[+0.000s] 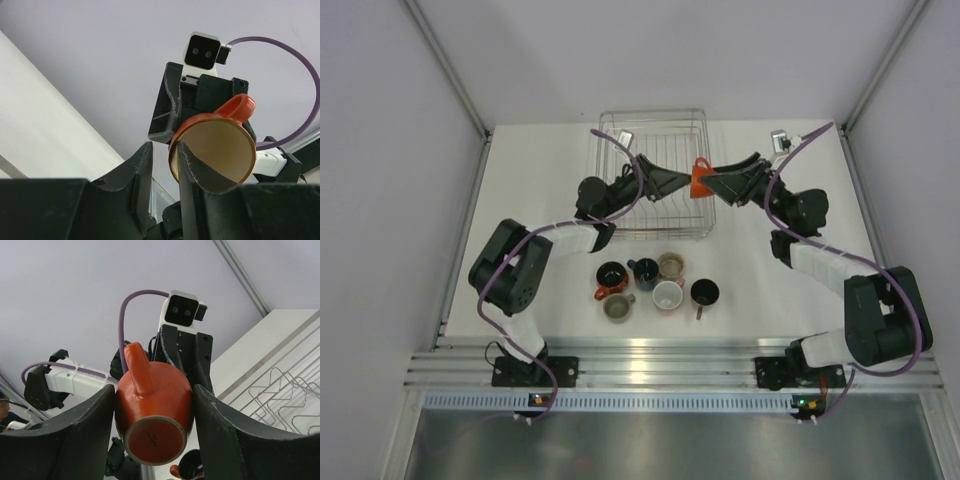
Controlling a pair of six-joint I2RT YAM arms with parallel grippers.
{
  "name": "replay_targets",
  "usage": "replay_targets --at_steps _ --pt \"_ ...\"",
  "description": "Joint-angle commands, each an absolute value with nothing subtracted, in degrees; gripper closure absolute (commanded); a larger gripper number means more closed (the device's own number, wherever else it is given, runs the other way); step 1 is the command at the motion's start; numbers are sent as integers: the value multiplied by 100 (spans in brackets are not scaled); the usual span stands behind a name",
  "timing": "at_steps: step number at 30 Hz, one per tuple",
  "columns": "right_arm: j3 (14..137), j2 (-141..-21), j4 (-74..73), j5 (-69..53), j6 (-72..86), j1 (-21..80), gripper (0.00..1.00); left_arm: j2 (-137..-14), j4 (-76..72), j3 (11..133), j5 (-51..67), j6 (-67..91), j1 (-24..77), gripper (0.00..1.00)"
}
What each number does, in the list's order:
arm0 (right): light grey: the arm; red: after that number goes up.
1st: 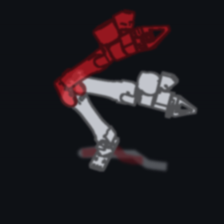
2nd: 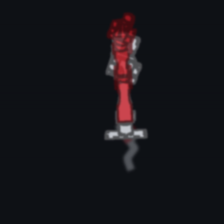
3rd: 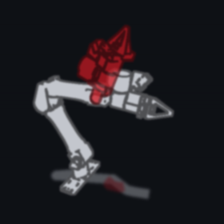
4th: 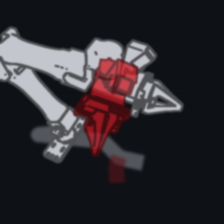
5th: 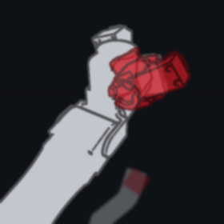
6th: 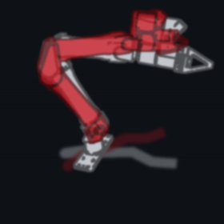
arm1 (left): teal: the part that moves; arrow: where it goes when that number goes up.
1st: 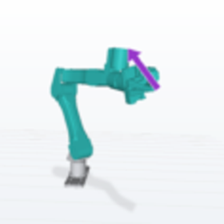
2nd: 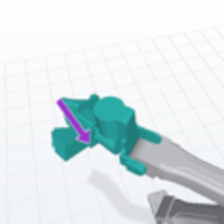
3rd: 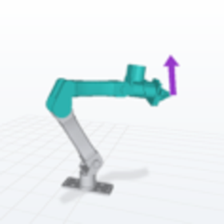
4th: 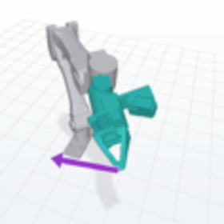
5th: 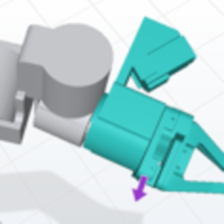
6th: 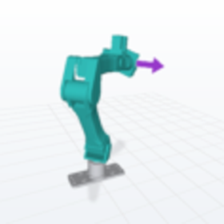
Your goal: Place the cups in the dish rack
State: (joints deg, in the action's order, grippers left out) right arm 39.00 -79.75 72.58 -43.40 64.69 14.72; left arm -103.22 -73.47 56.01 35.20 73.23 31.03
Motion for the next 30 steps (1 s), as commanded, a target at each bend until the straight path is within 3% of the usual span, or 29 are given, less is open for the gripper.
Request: replay_targets --at_steps 1,8,15,20,22,23,30 --pt "4052 -7936 8569 -4342 6346 1485 100 -10081 -8657 5458 3252 7312 2971 68" --pt "4218 -8235 8622 -4307 6346 1441 100 -10029 -8666 5168 3234 7313 2787 67" --pt "4814 -8384 7543 -4342 5635 1398 100 -9958 -8657 5071 3401 7313 2312 67" --pt "6279 -8832 4594 -4167 4075 1441 100 -9958 -8439 5063 3612 7269 1795 66" --pt "6914 -9182 3469 -3798 3422 1520 100 -9862 -7852 5097 3630 6884 1627 67" --pt "7248 -9332 2349 -3649 2880 1581 100 -9774 -6735 5219 3578 6595 1513 67" --pt "10172 -10862 -534 -2280 1820 1942 100 -8939 -2389 6256 2095 3555 1503 67"
